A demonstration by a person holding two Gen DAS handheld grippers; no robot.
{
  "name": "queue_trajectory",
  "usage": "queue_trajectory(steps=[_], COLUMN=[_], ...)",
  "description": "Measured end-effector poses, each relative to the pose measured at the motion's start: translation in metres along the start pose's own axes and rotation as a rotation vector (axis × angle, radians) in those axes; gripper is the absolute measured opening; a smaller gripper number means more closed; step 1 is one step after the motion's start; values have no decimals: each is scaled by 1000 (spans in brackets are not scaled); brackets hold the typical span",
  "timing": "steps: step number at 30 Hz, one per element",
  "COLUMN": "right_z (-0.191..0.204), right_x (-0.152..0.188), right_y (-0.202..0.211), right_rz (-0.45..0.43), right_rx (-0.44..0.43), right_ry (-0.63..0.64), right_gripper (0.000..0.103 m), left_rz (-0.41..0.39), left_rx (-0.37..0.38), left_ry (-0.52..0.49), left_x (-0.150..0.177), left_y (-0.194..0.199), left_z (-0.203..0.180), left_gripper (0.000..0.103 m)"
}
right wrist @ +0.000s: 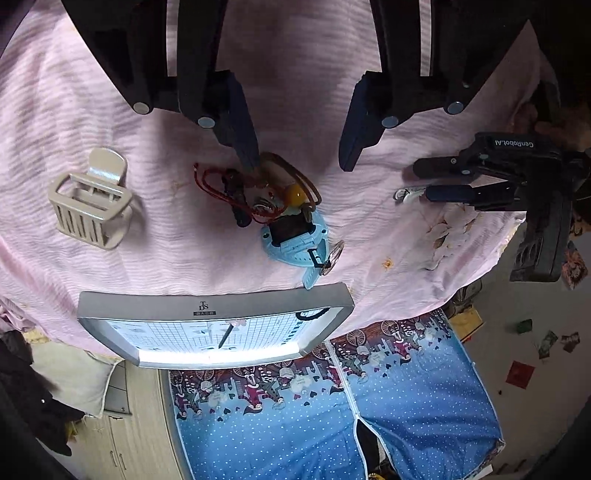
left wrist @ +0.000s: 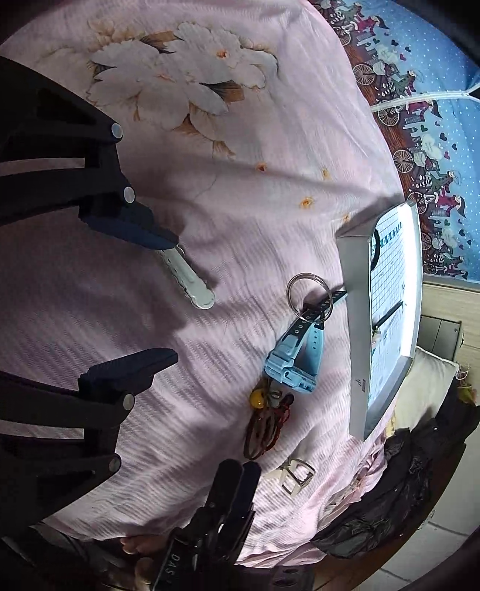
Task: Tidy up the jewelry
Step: 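Grasp the white hair clip with the left tool while the right tool reaches the yellow-bead cord, then grasp the yellow-bead cord with the right tool and lift it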
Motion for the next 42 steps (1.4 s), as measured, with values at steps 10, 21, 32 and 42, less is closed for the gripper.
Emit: queue_trajectory(steps=[10, 21, 32, 42], right_z=[11, -6, -12, 12], right_x=[-17, -25, -23, -5], right_y=[-44, -68, -66, -30], right_rz=[61, 78, 42, -31], right_rx=[-24, 14, -31, -48], right_ry=[83, -2, -62, -21], right_gripper=[31, 31, 18, 18], left_rz=[66, 8, -21, 5], left_rx=[-10, 69, 103, 205], left_ry=[75, 148, 143, 188], left_x=[0, -20, -25, -20], left_y=[-18, -24, -23, -17], left_z=[25, 35, 26, 7], left_gripper=[33, 3, 1, 1])
Point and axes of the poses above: each gripper's, at about its wrist camera, not at the fingertips, and y roughly against the way its jaws point, z to its left, x to its underside, the point moved 3 cm from there along -y, roughly the way its jaws point, and after that the axes turned 7 degrees about -y, right-handed, at the moved point
